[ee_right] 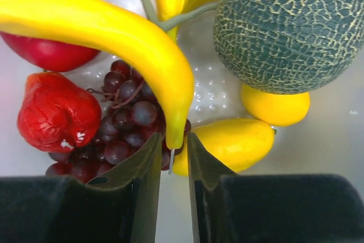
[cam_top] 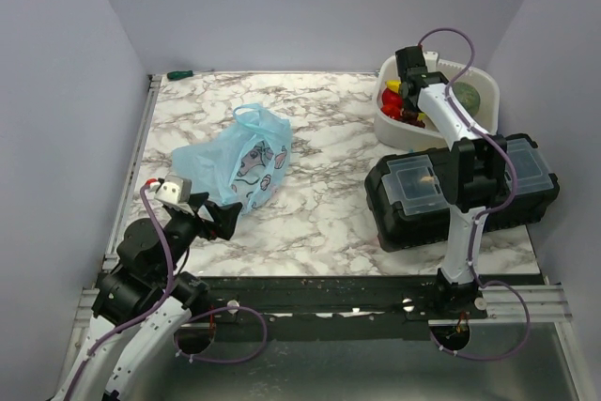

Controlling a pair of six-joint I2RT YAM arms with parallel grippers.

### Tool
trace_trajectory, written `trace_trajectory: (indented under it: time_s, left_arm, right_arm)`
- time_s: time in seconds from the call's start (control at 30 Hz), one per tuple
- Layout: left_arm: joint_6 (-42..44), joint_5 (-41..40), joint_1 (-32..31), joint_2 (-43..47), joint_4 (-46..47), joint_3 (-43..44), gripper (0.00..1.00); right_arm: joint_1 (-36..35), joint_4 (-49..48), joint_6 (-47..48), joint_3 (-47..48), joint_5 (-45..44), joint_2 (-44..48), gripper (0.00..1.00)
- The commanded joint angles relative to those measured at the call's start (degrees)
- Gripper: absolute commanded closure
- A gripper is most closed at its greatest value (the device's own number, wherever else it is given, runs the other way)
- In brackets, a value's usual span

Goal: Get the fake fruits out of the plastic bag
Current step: Place the fake fruit in the bin, then reset both arms

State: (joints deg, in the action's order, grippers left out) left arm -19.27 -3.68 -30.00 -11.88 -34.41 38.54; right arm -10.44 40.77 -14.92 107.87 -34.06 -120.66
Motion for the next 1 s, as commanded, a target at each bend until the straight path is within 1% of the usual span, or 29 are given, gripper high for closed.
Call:
trace_trajectory:
  time_s: [0.0,0.07,0.2,0.33,0.4,0.53,0.7,0.87,0.97]
  left_arm:
    - [0.72,3.6,0.29,0.95,2.12,-0.62,0.11]
    - [0.72,5.12,0.29,0.81,2.12,-0.64,0.11]
    - [0.81,4.63,0.34,0.45,1.85,-0.56,0.11]
    - [1.05,4.12,0.29,0.62,1.81,-0.65,0.11]
    - [1.16,4.14,0.29,0.54,1.9,-0.76,0.11]
    - [1.38,4.12,0.3,0.3,2.13,-0.83,0.1]
    - [1.11,1.47,0.3,1.17,2.89,-1.05,0.08]
    - [-1.25,0.38,0.29,3.33,3.66,-1.29,0.04]
    - [-3.57,1.06,0.3,4.07,2.55,0.82,0.03]
  right_arm:
    - [-0.2,3.85,-0.34,2.86,3.61,-2.14,0.7]
    - [-0.18,3.93,-0.37,2.65,4.28,-1.15,0.65]
    - [-0.24,2.65,0.56,0.62,6.37,2.0,0.5]
    - [-0.3,3.7,0.47,-0.13,9.09,5.73,0.48]
    - [-0.41,3.17,0.33,-2.01,11.34,9.17,0.47]
    - [-1.47,-0.6,0.77,-9.75,18.88,18.38,0.42]
    - [-2.57,-5.53,0.84,-20.83,24.86,33.69,0.27]
    - [-2.55,-7.56,-1.81,-29.03,31.98,48.39,0.17]
    - [-2.57,-7.73,-3.48,-32.42,36.17,56.9,0.13]
